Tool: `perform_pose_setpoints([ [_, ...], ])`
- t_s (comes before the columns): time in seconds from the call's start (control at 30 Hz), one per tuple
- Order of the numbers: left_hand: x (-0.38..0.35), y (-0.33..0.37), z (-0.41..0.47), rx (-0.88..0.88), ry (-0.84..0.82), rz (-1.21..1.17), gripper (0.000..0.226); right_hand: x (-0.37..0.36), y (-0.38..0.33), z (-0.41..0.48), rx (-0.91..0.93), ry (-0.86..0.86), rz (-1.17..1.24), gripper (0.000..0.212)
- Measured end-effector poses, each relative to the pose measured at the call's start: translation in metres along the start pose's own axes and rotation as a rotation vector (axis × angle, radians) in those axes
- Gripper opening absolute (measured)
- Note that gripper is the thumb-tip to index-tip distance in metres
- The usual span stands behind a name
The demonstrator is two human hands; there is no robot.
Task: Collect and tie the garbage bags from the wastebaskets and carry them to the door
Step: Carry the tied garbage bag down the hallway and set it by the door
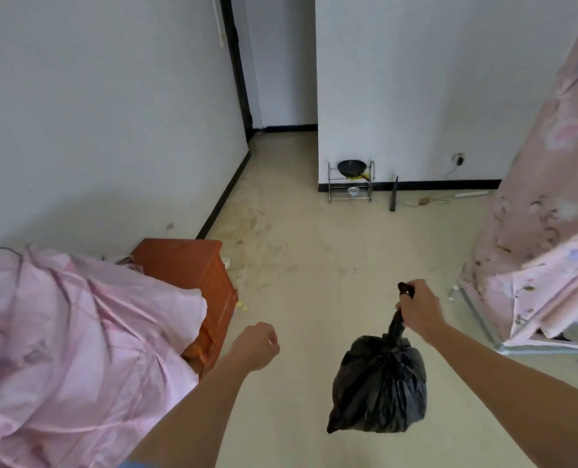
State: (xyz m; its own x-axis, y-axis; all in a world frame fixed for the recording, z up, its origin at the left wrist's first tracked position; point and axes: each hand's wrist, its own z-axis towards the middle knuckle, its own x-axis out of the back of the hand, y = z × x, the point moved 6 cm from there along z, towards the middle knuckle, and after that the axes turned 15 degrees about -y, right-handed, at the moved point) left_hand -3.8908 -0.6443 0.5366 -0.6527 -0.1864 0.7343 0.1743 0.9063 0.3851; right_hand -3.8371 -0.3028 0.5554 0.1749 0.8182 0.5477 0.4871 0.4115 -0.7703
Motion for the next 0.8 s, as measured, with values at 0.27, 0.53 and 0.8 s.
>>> perform_pose_setpoints([
  [0.27, 0.143, -0.010, 0.213, 0.060, 0.003, -0.017, 0.013, -0.044, -0.088, 0.248, 0.035, -0.148, -0.064, 0.022],
  [0.53, 0.297, -0.015, 0.388, 0.143, 0.011, -0.122, 0.006, -0.055, -0.215, 0.486, 0.080, -0.331, -0.299, 0.018],
  [0.8, 0.409, -0.069, 0.578, 0.230, -0.078, -0.144, 0.011, -0.110, -0.308, 0.722, 0.090, -0.382, -0.384, 0.017],
])
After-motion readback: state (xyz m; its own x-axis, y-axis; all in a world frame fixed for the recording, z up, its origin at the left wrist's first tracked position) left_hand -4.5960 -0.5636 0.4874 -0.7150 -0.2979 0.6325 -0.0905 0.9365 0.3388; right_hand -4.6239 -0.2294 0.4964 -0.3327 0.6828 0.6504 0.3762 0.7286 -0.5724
